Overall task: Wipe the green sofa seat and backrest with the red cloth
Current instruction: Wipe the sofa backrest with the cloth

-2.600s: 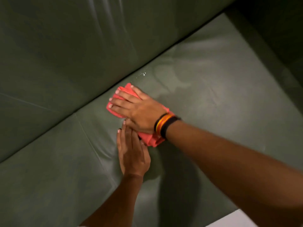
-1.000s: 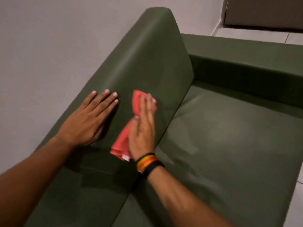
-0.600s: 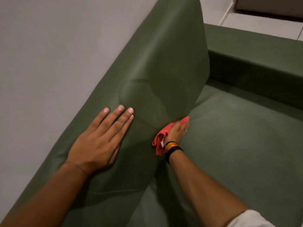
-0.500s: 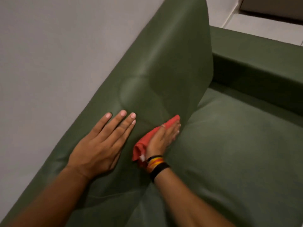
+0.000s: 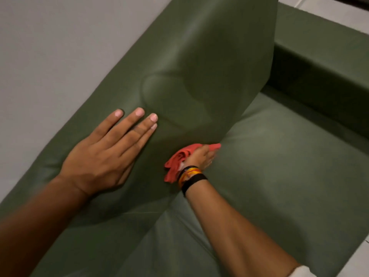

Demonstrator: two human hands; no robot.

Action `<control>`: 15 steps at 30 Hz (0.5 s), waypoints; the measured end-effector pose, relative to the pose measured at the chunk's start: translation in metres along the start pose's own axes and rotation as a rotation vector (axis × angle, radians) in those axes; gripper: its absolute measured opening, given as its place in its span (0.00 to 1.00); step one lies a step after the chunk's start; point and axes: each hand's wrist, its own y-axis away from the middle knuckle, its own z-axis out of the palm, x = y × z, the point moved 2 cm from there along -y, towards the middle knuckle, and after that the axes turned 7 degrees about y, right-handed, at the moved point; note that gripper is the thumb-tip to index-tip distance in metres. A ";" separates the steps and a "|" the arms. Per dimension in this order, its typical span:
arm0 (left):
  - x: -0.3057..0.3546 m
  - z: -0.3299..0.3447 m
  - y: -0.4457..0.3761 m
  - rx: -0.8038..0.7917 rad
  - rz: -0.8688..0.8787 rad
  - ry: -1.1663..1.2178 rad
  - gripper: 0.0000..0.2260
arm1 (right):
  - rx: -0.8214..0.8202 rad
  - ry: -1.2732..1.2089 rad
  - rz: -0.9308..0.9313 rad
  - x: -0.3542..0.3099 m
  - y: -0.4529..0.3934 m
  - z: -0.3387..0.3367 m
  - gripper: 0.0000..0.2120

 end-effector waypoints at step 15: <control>0.004 0.001 0.003 0.002 0.008 -0.058 0.31 | -0.074 -0.017 0.057 0.085 0.028 -0.004 0.27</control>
